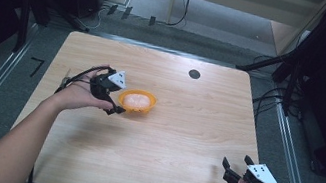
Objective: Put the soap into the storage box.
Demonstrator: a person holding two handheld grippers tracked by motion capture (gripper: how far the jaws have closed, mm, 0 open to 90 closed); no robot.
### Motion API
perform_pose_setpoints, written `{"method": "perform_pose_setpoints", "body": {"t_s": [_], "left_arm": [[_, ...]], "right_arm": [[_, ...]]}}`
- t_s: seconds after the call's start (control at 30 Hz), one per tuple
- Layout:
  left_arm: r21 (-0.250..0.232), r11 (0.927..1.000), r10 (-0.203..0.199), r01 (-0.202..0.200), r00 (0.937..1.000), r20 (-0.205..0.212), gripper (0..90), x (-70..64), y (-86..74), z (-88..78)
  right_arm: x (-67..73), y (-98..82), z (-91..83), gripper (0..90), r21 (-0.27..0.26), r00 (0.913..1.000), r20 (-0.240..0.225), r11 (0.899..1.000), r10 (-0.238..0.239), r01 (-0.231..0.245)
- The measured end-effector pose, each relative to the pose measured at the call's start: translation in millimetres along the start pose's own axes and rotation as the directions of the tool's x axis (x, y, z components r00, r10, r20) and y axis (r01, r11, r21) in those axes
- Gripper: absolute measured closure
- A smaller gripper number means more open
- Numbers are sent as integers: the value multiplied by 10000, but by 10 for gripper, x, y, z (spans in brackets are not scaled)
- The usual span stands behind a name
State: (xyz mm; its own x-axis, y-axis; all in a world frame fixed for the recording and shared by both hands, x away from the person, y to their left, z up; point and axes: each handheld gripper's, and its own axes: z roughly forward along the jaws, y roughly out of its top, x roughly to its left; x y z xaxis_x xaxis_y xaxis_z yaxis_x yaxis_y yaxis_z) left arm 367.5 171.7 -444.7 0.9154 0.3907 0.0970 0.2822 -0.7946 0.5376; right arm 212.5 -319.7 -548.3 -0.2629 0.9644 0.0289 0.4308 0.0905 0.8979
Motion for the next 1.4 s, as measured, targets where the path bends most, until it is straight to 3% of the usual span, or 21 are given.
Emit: {"method": "perform_pose_setpoints", "body": {"t_s": [0.3,0.5,0.73,0.97,1.17,1.27,1.4], "left_arm": [[-670,9962,-596,555,9963,-620,26,-203,-356,-190],[-687,9950,-798,731,9918,-998,0,-330,-533,-215],[-1262,9842,-1401,1241,9820,-1264,0,-440,-722,-285],[-1911,9667,-2050,1705,9623,-1785,0,-523,-932,-383],[-2610,9410,-2757,2156,9355,-2211,0,-586,-1146,-464],[-2694,9340,-2995,2348,9256,-2316,0,-612,-1257,-467],[-2951,9180,-3370,2649,9133,-2287,0,-668,-1400,-479]], "right_arm": [[8,0,1,196,22,10000,39,10000,-68,68],[11,0,0,196,51,10000,50,10000,-74,74],[11,0,1,196,50,9999,55,9999,-90,90],[13,0,2,196,47,9999,65,9999,-99,99],[13,0,2,196,49,9999,66,9999,-102,101],[13,0,2,196,46,9999,72,9999,-99,99],[16,1,5,196,54,9998,111,9999,-143,143]]}}
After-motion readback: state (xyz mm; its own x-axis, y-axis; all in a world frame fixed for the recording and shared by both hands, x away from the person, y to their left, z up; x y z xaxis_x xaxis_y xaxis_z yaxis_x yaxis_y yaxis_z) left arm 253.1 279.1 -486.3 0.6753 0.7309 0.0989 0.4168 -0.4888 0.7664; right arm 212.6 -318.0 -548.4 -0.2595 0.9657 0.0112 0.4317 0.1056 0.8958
